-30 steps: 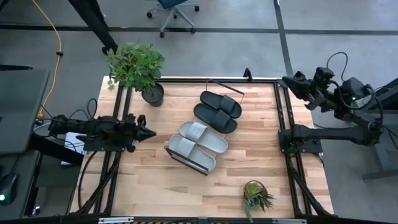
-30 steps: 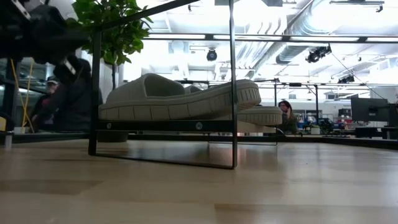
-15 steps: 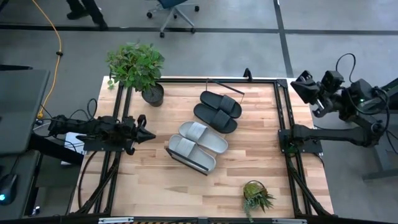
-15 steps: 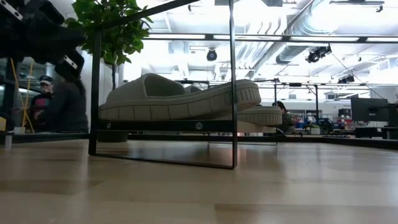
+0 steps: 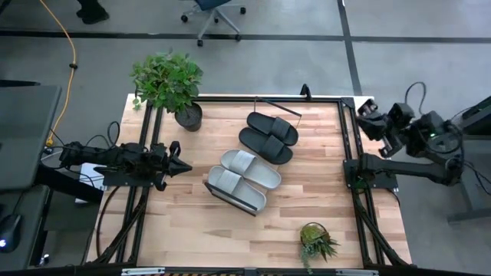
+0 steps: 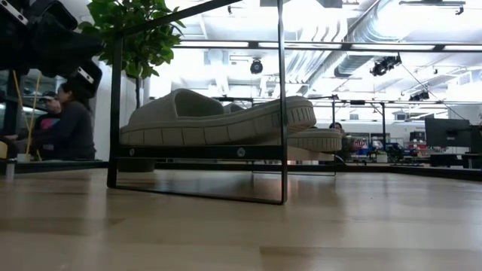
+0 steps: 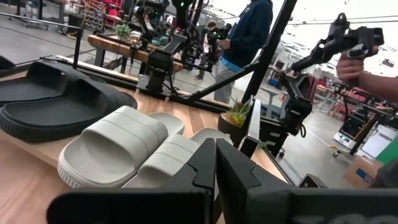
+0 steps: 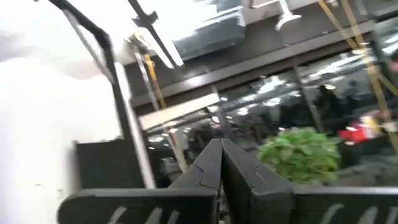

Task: Pick and place slides into the shelf
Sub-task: Return to Home Position

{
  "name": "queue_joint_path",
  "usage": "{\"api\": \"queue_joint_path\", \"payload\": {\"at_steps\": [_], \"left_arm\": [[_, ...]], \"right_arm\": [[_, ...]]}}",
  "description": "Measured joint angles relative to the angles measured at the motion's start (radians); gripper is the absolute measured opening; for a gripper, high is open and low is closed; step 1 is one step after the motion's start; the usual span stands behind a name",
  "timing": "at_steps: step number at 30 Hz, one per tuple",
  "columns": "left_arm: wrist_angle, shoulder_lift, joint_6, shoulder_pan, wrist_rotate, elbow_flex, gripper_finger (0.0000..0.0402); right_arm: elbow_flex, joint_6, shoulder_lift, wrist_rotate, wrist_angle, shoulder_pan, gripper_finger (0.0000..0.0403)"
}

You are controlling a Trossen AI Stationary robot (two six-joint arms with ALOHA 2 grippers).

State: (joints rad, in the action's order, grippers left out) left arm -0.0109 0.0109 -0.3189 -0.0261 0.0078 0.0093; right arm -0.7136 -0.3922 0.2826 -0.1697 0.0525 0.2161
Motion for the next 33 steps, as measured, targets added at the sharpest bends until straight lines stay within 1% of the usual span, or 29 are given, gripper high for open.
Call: {"api": "queue_joint_path", "payload": {"at_steps": [5, 9, 14, 18, 22, 26, 30, 33], "left_arm": [[0.000, 0.000, 0.000, 0.000, 0.000, 0.000, 0.0001], [0.000, 0.000, 0.000, 0.000, 0.000, 0.000, 0.0001], [0.000, 0.000, -0.001, 0.000, 0.000, 0.000, 0.0001], [0.000, 0.000, -0.001, 0.000, 0.000, 0.000, 0.0001], [0.000, 0.000, -0.001, 0.000, 0.000, 0.000, 0.0001], [0.000, 0.000, -0.001, 0.000, 0.000, 0.000, 0.0001], [0.000, 0.000, -0.001, 0.000, 0.000, 0.000, 0.0001], [0.000, 0.000, -0.001, 0.000, 0.000, 0.000, 0.0001]], "right_arm": [[0.174, -0.029, -0.043, -0.022, 0.202, 0.000, 0.0000], [0.315, -0.078, -0.054, -0.024, 0.379, 0.000, 0.0000], [0.442, -0.136, -0.054, -0.003, 0.569, 0.000, 0.0000], [0.494, -0.142, -0.055, 0.001, 0.649, 0.000, 0.0000], [0.522, -0.124, -0.055, 0.007, 0.679, 0.000, 0.0000], [0.552, -0.078, -0.054, 0.064, 0.749, 0.000, 0.0000], [0.596, -0.047, -0.055, 0.086, 0.821, 0.002, 0.0000], [0.641, -0.060, -0.055, 0.084, 0.874, 0.014, 0.0000]]}}
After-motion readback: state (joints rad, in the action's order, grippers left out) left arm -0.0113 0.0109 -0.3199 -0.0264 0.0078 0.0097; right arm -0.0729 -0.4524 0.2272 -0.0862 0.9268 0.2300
